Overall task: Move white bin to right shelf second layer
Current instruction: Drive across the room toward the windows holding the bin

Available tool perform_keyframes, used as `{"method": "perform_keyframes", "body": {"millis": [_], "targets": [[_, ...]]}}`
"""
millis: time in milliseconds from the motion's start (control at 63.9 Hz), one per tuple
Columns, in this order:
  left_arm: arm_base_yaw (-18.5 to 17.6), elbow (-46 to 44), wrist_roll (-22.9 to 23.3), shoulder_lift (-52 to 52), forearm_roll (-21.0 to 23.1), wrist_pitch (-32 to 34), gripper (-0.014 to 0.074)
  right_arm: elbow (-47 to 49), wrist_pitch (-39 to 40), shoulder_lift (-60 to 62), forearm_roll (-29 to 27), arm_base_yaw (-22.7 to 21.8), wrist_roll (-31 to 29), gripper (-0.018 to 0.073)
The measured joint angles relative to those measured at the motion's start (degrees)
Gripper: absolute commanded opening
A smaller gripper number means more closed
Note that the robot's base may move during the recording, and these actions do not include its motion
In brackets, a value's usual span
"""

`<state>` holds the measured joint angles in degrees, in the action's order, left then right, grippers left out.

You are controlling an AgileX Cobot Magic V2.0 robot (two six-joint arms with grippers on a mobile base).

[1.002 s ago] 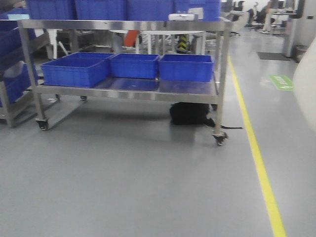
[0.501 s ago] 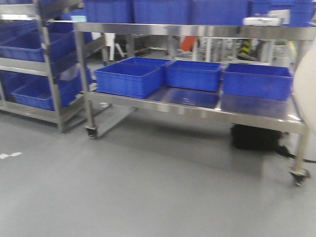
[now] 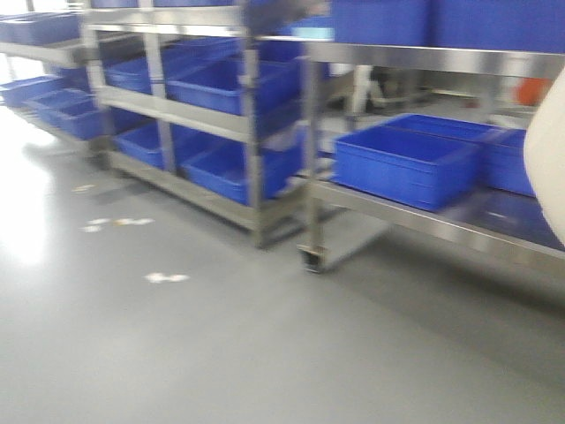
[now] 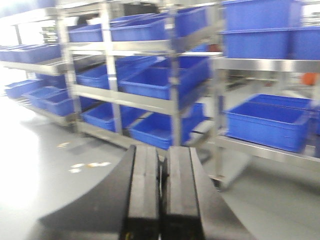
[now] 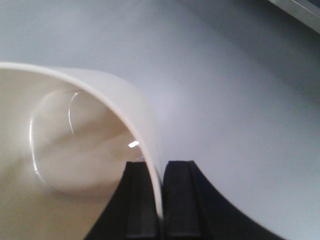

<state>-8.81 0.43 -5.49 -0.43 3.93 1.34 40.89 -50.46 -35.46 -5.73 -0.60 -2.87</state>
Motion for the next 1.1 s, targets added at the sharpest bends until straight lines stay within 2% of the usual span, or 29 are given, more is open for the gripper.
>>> {"method": "perform_keyframes", "body": {"millis": [1096], "targets": [[0.0,0.0,0.0,0.0,0.0,0.0,0.0085,0.0,0.0,0.0,-0.1,0.0,0.0,0.0088]]}}
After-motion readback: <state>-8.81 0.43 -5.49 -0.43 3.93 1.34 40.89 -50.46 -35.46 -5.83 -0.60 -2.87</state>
